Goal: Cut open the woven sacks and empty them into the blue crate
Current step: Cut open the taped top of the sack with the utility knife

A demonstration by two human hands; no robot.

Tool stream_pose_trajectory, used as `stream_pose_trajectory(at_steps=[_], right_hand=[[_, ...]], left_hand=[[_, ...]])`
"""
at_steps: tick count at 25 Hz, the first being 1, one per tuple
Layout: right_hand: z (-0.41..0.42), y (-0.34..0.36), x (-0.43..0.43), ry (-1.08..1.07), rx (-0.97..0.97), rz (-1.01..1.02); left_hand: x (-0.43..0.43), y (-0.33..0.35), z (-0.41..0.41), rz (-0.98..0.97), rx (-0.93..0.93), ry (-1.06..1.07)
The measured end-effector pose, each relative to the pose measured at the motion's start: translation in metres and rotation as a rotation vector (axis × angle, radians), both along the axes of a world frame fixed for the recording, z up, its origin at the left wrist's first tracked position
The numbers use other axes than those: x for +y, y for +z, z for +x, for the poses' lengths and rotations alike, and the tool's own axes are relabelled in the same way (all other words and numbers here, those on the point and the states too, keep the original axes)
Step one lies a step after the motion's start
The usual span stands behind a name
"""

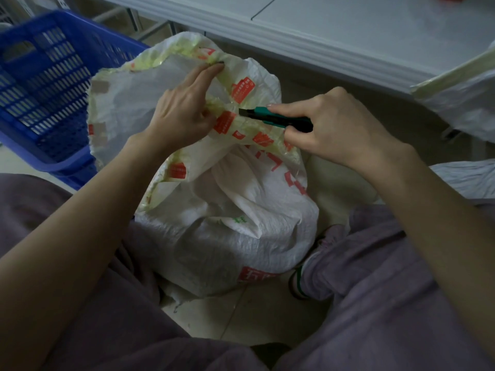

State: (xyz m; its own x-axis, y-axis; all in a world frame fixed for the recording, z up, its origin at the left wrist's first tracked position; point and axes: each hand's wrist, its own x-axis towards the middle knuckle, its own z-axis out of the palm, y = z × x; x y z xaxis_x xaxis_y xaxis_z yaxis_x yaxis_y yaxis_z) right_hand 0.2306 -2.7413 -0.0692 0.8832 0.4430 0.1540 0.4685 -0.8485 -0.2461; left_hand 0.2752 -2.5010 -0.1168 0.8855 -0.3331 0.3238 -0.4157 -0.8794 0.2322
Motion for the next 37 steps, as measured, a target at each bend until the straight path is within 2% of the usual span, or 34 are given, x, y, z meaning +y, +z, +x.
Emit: stream_pose_trajectory(at_steps=[4,11,16,21,26,31,35,37], right_hand=[[0.003,-0.002,0.007,0.028,0.019,-0.067],[-0.004,0.017,-0.001,0.03,0.003,0.028],[0.005,0.003,0.015,0.0,0.062,-0.107],[0.0,-0.002,0.022,-0.009,0.108,-0.136],[-0.008,0.005,0.023,0.043,0.124,-0.082],[-0.017,0.001,0.005,-0.023,0.132,-0.246],[-0.015,-0.006,-0.005,-0.061,0.125,-0.092],[-0.012,-0.003,-0.002,-0.044,0.105,-0.102]], left_hand=[[0.001,-0.001,-0.002,0.027,0.0,-0.027],[0.003,-0.002,-0.001,0.045,-0.002,0.018],[0.001,0.002,-0.005,0.065,-0.05,-0.027],[0.01,0.0,-0.007,0.127,-0.051,0.01],[0.016,-0.004,-0.006,0.154,-0.024,0.076],[0.035,0.002,0.001,0.092,0.015,0.274],[0.033,0.002,-0.006,0.11,-0.031,0.189],[0.032,0.001,-0.008,0.102,-0.035,0.191]])
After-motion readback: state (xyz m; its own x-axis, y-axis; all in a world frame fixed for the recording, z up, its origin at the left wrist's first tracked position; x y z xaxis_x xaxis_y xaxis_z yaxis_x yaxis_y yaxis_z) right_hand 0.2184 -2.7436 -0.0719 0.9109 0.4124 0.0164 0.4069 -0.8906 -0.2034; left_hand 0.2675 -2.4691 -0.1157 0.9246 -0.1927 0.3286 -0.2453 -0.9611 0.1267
